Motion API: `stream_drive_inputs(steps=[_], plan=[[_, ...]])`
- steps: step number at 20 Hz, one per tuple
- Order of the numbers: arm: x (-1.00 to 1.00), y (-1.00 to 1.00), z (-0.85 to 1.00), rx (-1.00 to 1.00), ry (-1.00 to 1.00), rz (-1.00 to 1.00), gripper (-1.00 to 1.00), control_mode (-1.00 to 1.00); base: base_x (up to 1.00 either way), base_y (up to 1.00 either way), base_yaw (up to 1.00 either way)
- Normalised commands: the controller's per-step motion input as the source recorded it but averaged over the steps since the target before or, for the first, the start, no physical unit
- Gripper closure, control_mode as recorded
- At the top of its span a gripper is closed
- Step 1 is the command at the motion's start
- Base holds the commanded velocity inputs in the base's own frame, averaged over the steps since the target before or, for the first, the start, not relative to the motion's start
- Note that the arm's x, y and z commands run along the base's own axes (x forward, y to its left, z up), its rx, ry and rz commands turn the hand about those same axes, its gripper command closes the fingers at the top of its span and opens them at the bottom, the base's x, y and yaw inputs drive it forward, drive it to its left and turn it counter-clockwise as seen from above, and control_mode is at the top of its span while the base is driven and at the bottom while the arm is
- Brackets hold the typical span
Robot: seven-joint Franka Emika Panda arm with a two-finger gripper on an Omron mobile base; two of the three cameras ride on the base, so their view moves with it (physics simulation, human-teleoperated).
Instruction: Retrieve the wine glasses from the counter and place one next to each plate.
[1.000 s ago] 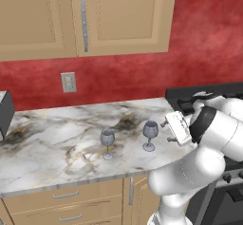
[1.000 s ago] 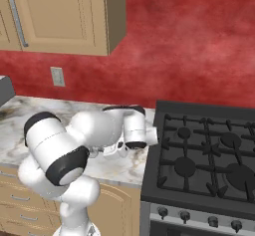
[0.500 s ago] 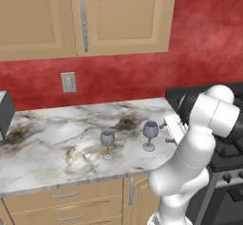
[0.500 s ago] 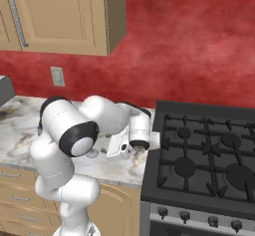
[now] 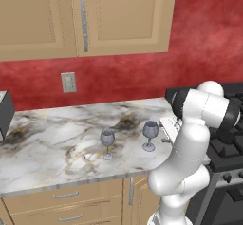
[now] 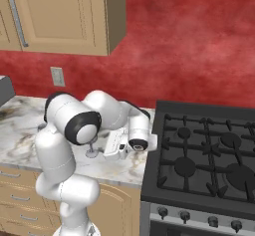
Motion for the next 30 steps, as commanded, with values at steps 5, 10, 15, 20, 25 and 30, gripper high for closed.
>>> stream_drive_inputs(steps=[5,10,15,20,25,30], plan=[[0.0,0.31,-0.01,0.0,0.0,0.0,-1.0,-1.0,0.0,0.0,0.0],[-0.22,0.16,-0.03,0.01,0.03,0.0,-1.0,-1.0,0.0,0.0,0.0],[-0.24,0.03,0.0,0.03,0.06,0.0,-1.0,-1.0,0.0,0.0,0.0],[-0.01,0.14,-0.01,0.0,0.07,0.0,-1.0,-1.0,0.0,0.0,0.0],[0.37,0.02,-0.14,0.0,0.15,0.0,-1.0,-1.0,0.0,0.0,0.0],[0.07,0.16,-0.04,0.0,0.11,0.0,-1.0,-1.0,0.0,0.0,0.0]])
